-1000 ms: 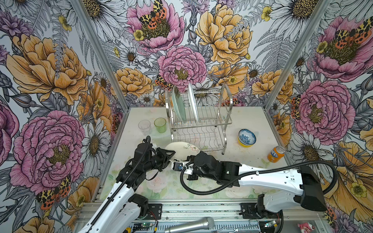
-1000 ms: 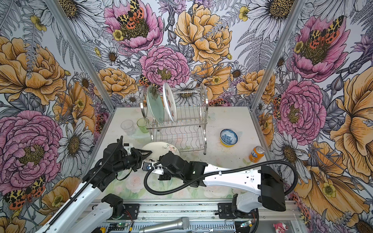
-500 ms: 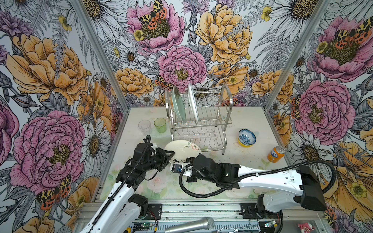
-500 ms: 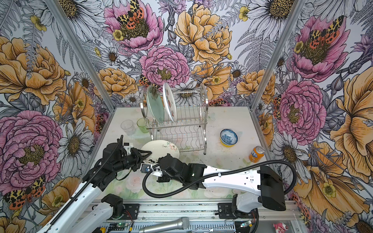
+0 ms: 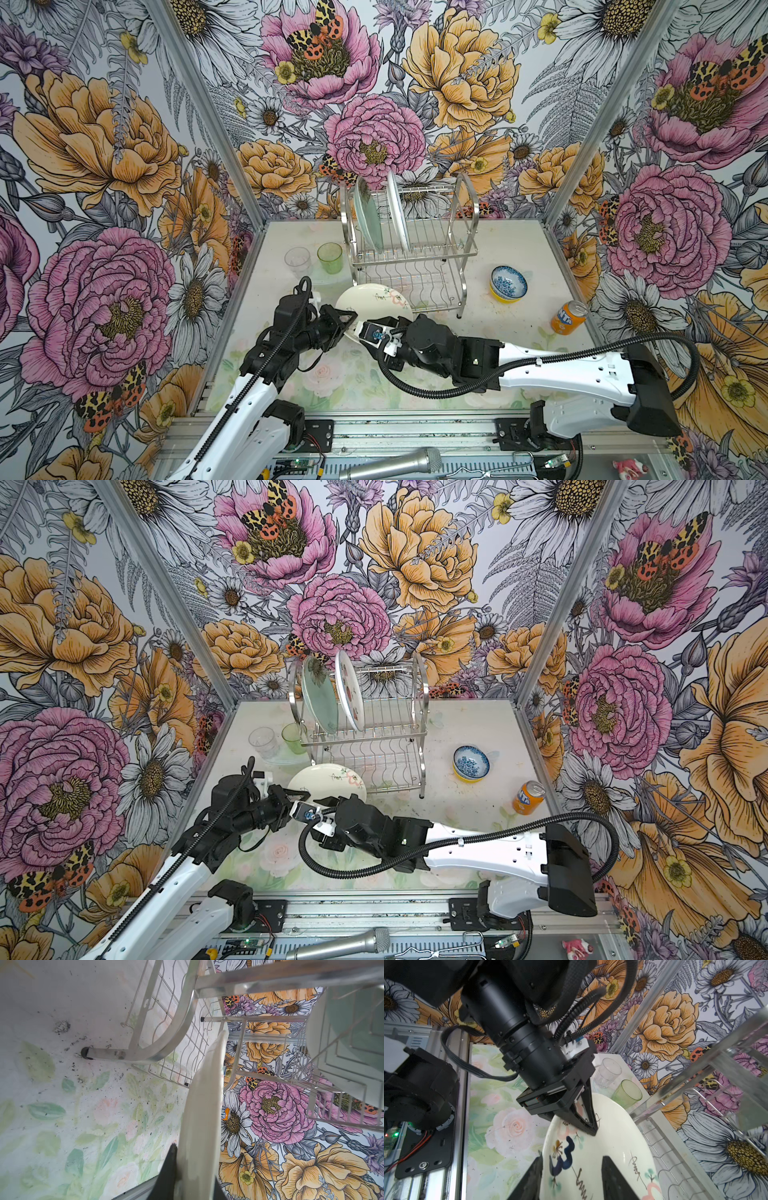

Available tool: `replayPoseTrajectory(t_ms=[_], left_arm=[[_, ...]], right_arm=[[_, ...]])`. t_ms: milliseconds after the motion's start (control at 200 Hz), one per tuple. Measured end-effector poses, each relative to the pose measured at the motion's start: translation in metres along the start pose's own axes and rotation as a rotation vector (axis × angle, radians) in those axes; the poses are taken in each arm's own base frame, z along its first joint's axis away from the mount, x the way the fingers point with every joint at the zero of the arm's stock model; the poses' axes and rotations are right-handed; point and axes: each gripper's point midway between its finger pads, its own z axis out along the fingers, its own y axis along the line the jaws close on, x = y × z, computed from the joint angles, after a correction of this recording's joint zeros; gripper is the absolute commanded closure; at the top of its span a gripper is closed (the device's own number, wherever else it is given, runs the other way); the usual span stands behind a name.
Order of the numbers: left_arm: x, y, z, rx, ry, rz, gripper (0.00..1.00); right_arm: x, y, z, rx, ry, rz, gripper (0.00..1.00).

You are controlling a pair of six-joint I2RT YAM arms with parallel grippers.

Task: Unload the mixed dishes from the dish rack
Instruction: 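Lower the white plate onto the table in front of the left gripper, then open the right gripper and draw it back toward the rack while the left gripper lifts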

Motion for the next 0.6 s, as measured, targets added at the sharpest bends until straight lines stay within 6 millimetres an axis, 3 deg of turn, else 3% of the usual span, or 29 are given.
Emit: replayPoseTrajectory(t_ms=[160, 345, 600], left_arm=[[-0.002, 0.003, 0.001, -0.009, -0.003, 0.017, 1.0], [-0.002, 0.003, -0.002, -0.002, -0.012, 0.05, 1.0], [-0.005, 0.002, -0.026, 0.0, -0.085, 0.141, 1.0]], right_arm=[[0.001, -0.012, -0.003, 0.068, -0.006, 0.044, 0.35], [0.015, -0.025, -0.003, 0.149, 0.026, 0.078, 0.29], [0.042, -0.062, -0.003, 0.27, 0.057, 0.189, 0.26]])
